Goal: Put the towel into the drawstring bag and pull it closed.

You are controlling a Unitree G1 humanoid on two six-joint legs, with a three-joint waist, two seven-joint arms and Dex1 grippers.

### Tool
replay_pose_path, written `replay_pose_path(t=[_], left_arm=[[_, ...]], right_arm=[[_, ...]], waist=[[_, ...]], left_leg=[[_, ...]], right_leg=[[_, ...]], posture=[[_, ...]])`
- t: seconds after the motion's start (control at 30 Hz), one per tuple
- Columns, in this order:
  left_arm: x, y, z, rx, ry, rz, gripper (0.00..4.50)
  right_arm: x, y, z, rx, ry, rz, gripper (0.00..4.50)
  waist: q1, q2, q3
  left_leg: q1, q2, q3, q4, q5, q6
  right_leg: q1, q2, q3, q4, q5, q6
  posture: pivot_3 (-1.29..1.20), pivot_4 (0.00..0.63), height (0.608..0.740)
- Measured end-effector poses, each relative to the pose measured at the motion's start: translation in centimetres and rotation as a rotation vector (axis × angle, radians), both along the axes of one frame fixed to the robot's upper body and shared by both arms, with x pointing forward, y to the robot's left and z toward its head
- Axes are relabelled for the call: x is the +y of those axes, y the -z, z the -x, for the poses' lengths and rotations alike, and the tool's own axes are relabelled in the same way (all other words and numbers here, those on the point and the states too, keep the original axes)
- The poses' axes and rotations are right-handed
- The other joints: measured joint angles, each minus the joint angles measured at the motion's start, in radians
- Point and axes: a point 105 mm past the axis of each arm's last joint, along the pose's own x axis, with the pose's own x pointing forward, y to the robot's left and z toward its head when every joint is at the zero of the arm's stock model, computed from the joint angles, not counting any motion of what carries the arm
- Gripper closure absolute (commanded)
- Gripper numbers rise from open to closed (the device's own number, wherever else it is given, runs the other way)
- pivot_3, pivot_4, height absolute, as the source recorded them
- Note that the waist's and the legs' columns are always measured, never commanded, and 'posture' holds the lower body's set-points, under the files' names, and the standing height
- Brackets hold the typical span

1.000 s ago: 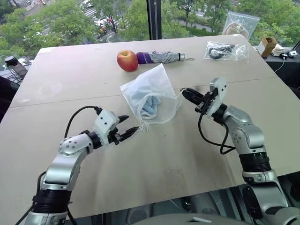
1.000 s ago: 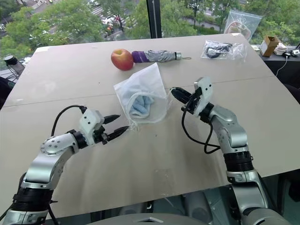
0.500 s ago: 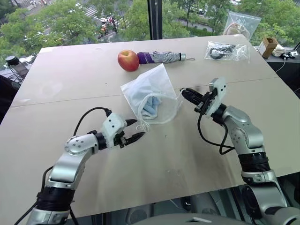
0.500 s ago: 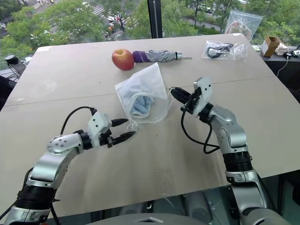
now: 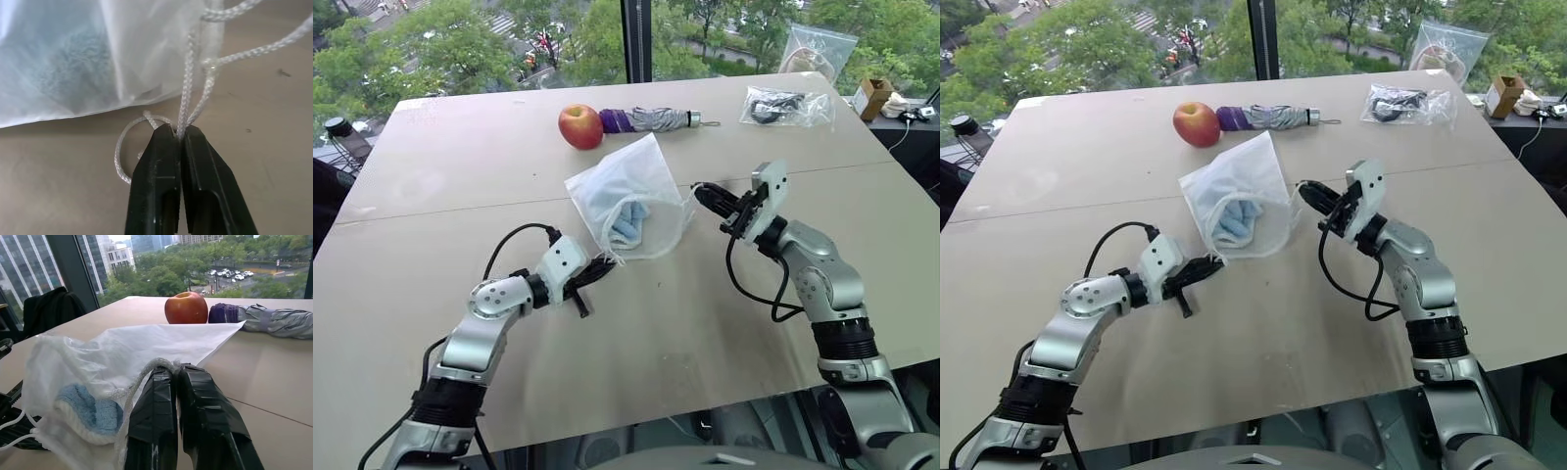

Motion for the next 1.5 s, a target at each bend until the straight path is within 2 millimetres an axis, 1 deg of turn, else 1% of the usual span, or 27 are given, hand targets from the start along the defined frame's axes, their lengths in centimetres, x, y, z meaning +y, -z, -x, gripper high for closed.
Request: replay_pose_path(t=[0.07, 0.13, 0.17, 0.2, 0.23, 0.3, 0.33, 0.43, 0.47, 0.57, 0.6, 0.77, 0.83, 0.87, 0.9, 0.93, 0.97, 1.0, 1.03, 1.07, 1.17, 1.23, 1.33, 1.4, 1.43, 1.47, 1.5], left_arm=[[0.9, -0.1, -0.7, -0.054, -0.081, -0.003, 4.46], [3.0, -0.9, -1.8, -0.158, -0.241, -0.002, 4.46], [4.8, -1.7, -2.5, -0.233, -0.357, -0.013, 4.46], [5.5, -2.0, -2.7, -0.258, -0.397, -0.02, 4.46], [6.9, -2.7, -3.0, -0.312, -0.472, -0.037, 4.46], [10.2, -4.4, -3.6, -0.437, -0.681, -0.077, 4.46], [11.7, -5.4, -3.6, -0.493, -0.782, -0.079, 4.46], [14.6, -6.8, -3.1, -0.574, -1.0, -0.047, 4.46], [15.1, -7.1, -3.0, -0.587, -1.059, -0.025, 4.46], [15.1, -7.2, -3.2, -0.586, -1.149, 0.034, 4.46], [15.3, -7.1, -3.2, -0.573, -1.194, 0.057, 4.46], [15.6, -6.7, -3.5, -0.523, -1.269, 0.126, 4.46], [15.4, -6.1, -3.6, -0.479, -1.299, 0.176, 4.46], [17.2, -5.6, -2.8, -0.46, -1.424, 0.206, 4.46], [21.1, -5.7, -0.4, -0.474, -1.608, 0.211, 4.46], [23.7, -5.7, 1.7, -0.491, -1.72, 0.186, 4.46], [26.3, -6.2, 4.3, -0.529, -1.832, 0.146, 4.46], [27.3, -6.9, 5.4, -0.566, -1.873, 0.113, 4.46], [27.3, -7.8, 5.5, -0.611, -1.871, 0.096, 4.46], [26.5, -8.9, 4.8, -0.661, -1.835, 0.095, 4.46], [24.0, -11.2, 2.8, -0.749, -1.713, 0.11, 4.46], [22.8, -11.9, 1.7, -0.76, -1.614, 0.121, 4.46], [20.9, -11.2, 0.1, -0.707, -1.476, 0.141, 4.46], [18.9, -10.2, -1.4, -0.637, -1.352, 0.171, 4.46], [17.5, -9.5, -2.3, -0.586, -1.271, 0.191, 4.46], [15.1, -8.4, -3.4, -0.508, -1.149, 0.222, 4.46], [14.3, -8.1, -3.7, -0.487, -1.112, 0.232, 4.46]], right_arm=[[-0.6, -0.1, -0.6, -0.023, 0.069, 0.003, 4.5], [-2.0, -0.1, -2.0, -0.047, 0.204, 0.012, 4.5], [-3.4, -0.3, -3.1, -0.069, 0.315, 0.018, 4.5], [-4.0, -0.4, -3.4, -0.076, 0.355, 0.019, 4.5], [-5.0, -0.5, -4.0, -0.092, 0.429, 0.022, 4.5], [-7.9, -0.7, -5.4, -0.099, 0.629, 0.013, 4.5], [-9.3, -0.6, -5.8, -0.093, 0.716, 0.007, 4.5], [-11.9, 0.1, -6.3, -0.063, 0.873, 0.009, 4.5], [-12.2, 0.5, -6.5, -0.048, 0.902, 0.012, 4.5], [-12.1, 1.2, -6.9, 0.009, 0.963, -0.022, 4.5], [-12.4, 1.6, -7.1, 0.058, 1.006, -0.061, 4.5], [-12.2, 4.2, -7.3, 0.266, 1.087, -0.188, 4.5], [-12.4, 5.0, -7.2, 0.339, 1.119, -0.248, 4.5], [-14.4, 5.4, -6.7, 0.38, 1.225, -0.306, 4.5], [-18.5, 5.8, -5.4, 0.4, 1.38, -0.369, 4.5], [-22.0, 5.8, -4.1, 0.39, 1.49, -0.396, 4.5], [-26.0, 5.7, -2.0, 0.358, 1.622, -0.433, 4.5], [-27.8, 5.0, -1.0, 0.31, 1.678, -0.435, 4.5], [-28.0, 4.0, -0.9, 0.249, 1.683, -0.424, 4.5], [-27.1, 2.8, -1.5, 0.185, 1.647, -0.404, 4.5], [-23.0, 1.1, -3.7, 0.099, 1.497, -0.323, 4.5], [-22.1, 0.7, -4.2, 0.072, 1.436, -0.293, 4.5], [-21.0, 0.7, -4.7, 0.068, 1.355, -0.287, 4.5], [-19.7, 1.0, -5.2, 0.084, 1.293, -0.296, 4.5], [-19.1, 1.2, -5.4, 0.092, 1.266, -0.294, 4.5], [-18.2, 1.4, -5.6, 0.098, 1.233, -0.288, 4.5], [-18.0, 1.4, -5.7, 0.099, 1.223, -0.284, 4.5]], waist=[[0.0, 0.0, 0.0], [0.0, 0.0, 0.0], [0.0, 0.0, 0.0], [0.0, 0.0, 0.0], [0.0, 0.0, 0.0], [0.001, 0.0, 0.0], [0.002, 0.0, 0.0], [0.001, 0.0, 0.0], [0.0, 0.0, 0.0], [-0.003, 0.0, 0.0], [-0.003, -0.001, 0.0], [-0.003, -0.001, 0.0], [-0.001, -0.001, 0.0], [0.0, -0.001, 0.0], [0.0, -0.002, -0.001], [0.0, -0.002, -0.001], [0.001, -0.002, -0.001], [0.0, -0.002, -0.001], [-0.001, -0.002, -0.001], [-0.004, -0.002, -0.001], [-0.016, -0.002, -0.001], [-0.019, -0.002, -0.002], [-0.02, -0.002, -0.002], [-0.021, -0.002, -0.002], [-0.021, -0.002, -0.002], [-0.021, -0.002, -0.002], [-0.02, -0.002, -0.002]], left_leg=[[0.0, 0.0, 0.0, 0.0, 0.0, 0.0], [0.0, 0.0, 0.0, 0.0, 0.0, 0.0], [0.0, 0.0, 0.0, 0.0, 0.0, 0.0], [0.0, 0.0, 0.0, 0.0, 0.0, 0.0], [0.0, 0.0, -0.001, 0.0, 0.0, 0.0], [0.0, 0.0, -0.001, 0.0, 0.0, 0.0], [0.0, -0.001, -0.001, 0.0, 0.0, 0.0], [0.0, -0.001, 0.0, -0.001, 0.0, 0.0], [0.0, -0.002, 0.0, -0.001, 0.0, 0.0], [0.0, -0.002, 0.001, -0.001, 0.0, 0.0], [0.0, -0.002, 0.0, -0.001, 0.0, 0.0], [0.001, -0.001, -0.001, -0.001, 0.0, 0.0], [0.0, -0.002, -0.001, -0.001, 0.0, 0.0], [0.0, -0.001, -0.001, -0.001, 0.0, 0.0], [-0.001, -0.001, -0.002, -0.001, 0.0, 0.0], [-0.002, -0.002, -0.001, -0.002, 0.0, 0.0], [-0.003, -0.003, 0.0, -0.005, 0.0, 0.0], [-0.002, -0.004, 0.001, -0.008, 0.0, 0.0], [-0.001, -0.004, 0.002, -0.008, 0.0, 0.0], [0.001, -0.004, 0.002, -0.008, 0.0, 0.0], [0.003, -0.002, 0.002, -0.008, 0.002, -0.003], [0.004, -0.002, 0.002, -0.008, 0.003, -0.003], [0.003, -0.002, 0.002, -0.008, 0.003, -0.003], [0.003, -0.002, 0.002, -0.008, 0.002, -0.003], [0.002, -0.002, 0.002, -0.008, 0.002, -0.003], [0.002, -0.002, 0.002, -0.008, 0.002, -0.003], [0.001, -0.002, 0.002, -0.008, 0.002, -0.003]], right_leg=[[0.0, 0.0, 0.0, 0.0, 0.0, 0.0], [0.0, 0.0, 0.0, 0.0, 0.0, 0.0], [0.0, 0.0, 0.0, 0.001, 0.0, 0.0], [0.0, 0.0, 0.0, 0.001, 0.001, 0.0], [0.0, 0.0, -0.001, 0.001, 0.001, -0.001], [0.0, 0.0, -0.001, 0.001, 0.001, -0.001], [0.0, -0.001, -0.001, 0.001, 0.001, -0.001], [0.0, -0.002, 0.0, 0.0, 0.001, -0.001], [0.0, -0.003, 0.0, 0.001, 0.001, -0.001], [0.0, -0.003, 0.001, 0.001, 0.001, -0.001], [0.0, -0.003, 0.001, 0.001, 0.001, -0.001], [-0.001, -0.003, 0.0, 0.004, 0.001, -0.001], [-0.001, -0.003, 0.0, 0.004, 0.001, -0.001], [-0.001, -0.003, 0.0, 0.004, 0.001, -0.001], [-0.001, -0.003, -0.001, 0.002, 0.001, -0.001], [-0.002, -0.003, -0.001, 0.001, 0.001, -0.001], [-0.003, -0.004, -0.001, -0.002, 0.001, 0.0], [-0.003, -0.005, 0.0, -0.003, 0.001, 0.0], [-0.002, -0.005, 0.001, -0.003, 0.001, 0.0], [-0.001, -0.005, 0.001, -0.002, 0.001, 0.0], [-0.001, -0.002, 0.003, -0.002, 0.004, -0.002], [0.0, -0.002, 0.003, -0.002, 0.005, -0.002], [0.0, -0.002, 0.003, -0.002, 0.005, -0.002], [0.0, -0.002, 0.003, -0.002, 0.005, -0.002], [-0.001, -0.002, 0.003, -0.003, 0.005, -0.002], [-0.001, -0.002, 0.003, -0.003, 0.005, -0.002], [-0.001, -0.002, 0.003, -0.003, 0.005, -0.002]], posture=[[0.0, 0.15, 0.74], [0.0, 0.15, 0.74], [0.0, 0.15, 0.74], [0.0, 0.15, 0.74], [0.0, 0.15, 0.74], [0.0, 0.15, 0.74], [0.0, 0.15, 0.74], [0.0, 0.15, 0.74], [0.0, 0.15, 0.74], [0.0, 0.15, 0.74], [0.0, 0.15, 0.74], [0.0, 0.15, 0.74], [0.0, 0.15, 0.74], [0.0, 0.15, 0.74], [0.0, 0.15, 0.74], [0.0, 0.15, 0.74], [0.0, 0.15, 0.74], [0.0, 0.15, 0.74], [0.0, 0.15, 0.74], [0.0, 0.15, 0.74], [0.0, 0.15, 0.74], [0.0, 0.15, 0.74], [0.0, 0.15, 0.74], [0.0, 0.15, 0.74], [0.0, 0.15, 0.74], [0.0, 0.15, 0.74], [0.0, 0.15, 0.74]])
